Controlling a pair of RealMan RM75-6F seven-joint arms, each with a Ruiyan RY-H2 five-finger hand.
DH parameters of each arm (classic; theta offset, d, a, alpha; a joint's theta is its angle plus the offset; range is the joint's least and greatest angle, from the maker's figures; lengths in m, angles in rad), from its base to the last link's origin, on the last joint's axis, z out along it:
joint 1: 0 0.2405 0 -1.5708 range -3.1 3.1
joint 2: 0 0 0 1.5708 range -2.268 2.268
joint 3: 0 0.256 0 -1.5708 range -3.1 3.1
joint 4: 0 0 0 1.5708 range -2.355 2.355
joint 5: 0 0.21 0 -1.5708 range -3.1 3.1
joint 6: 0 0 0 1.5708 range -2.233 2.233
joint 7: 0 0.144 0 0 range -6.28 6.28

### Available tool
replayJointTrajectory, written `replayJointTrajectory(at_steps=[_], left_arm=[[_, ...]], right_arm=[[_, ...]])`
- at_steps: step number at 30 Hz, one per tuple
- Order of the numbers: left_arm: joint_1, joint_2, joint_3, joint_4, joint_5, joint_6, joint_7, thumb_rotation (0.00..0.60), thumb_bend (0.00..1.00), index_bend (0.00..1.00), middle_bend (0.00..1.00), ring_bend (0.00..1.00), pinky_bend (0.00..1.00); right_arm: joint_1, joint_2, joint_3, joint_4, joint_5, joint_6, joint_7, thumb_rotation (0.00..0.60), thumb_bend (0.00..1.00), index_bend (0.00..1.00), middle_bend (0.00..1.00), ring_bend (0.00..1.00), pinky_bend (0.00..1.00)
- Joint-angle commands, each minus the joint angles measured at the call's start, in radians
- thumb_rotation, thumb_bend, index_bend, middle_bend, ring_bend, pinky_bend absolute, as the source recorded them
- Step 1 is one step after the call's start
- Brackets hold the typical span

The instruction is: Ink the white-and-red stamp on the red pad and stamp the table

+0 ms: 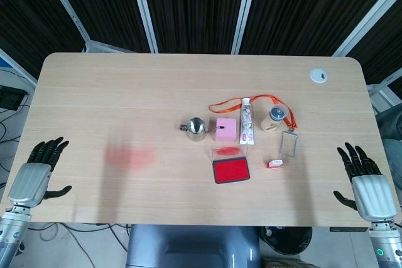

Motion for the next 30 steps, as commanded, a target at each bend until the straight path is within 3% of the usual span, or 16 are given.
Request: replayJointTrajectory(at_steps=[1,12,15,21,26,30], left_arm=[[0.000,0.000,-0.001,0.000,-0.001,-0.001,-0.001,0.600,0.00,0.00,0.00,0.00,0.00],[-0.002,0.002,-0.007,0.006,-0.006,-0.001,-0.013,0.600,0.00,0.00,0.00,0.00,0.00],[-0.005,0.003,-0.014,0.011,-0.010,-0.002,-0.021,0.600,0.00,0.00,0.00,0.00,0.00],[-0.007,0.011,-0.011,0.008,-0.006,-0.008,-0.036,0.600,0.00,0.00,0.00,0.00,0.00],[-0.008,0.014,-0.010,0.006,-0.004,-0.010,-0.042,0.600,0.00,0.00,0.00,0.00,0.00],[-0.011,0.018,-0.011,0.003,-0.011,-0.018,-0.048,0.600,0.00,0.00,0.00,0.00,0.00]], right_arm=[[0.000,0.000,-0.001,-0.002,0.001,-0.003,0.000,0.600,0.08,0.00,0.00,0.00,0.23],[0.006,-0.001,0.001,-0.041,0.004,-0.019,-0.004,0.600,0.01,0.00,0.00,0.00,0.23],[0.020,-0.002,0.010,-0.069,0.008,-0.036,-0.026,0.600,0.04,0.01,0.01,0.00,0.23],[0.065,-0.018,0.034,-0.107,0.027,-0.098,-0.082,0.600,0.13,0.14,0.13,0.10,0.25],[0.128,-0.083,0.056,-0.107,0.068,-0.194,-0.166,0.600,0.18,0.30,0.27,0.22,0.29],[0.169,-0.143,0.068,-0.082,0.108,-0.260,-0.236,0.600,0.21,0.36,0.33,0.27,0.32]])
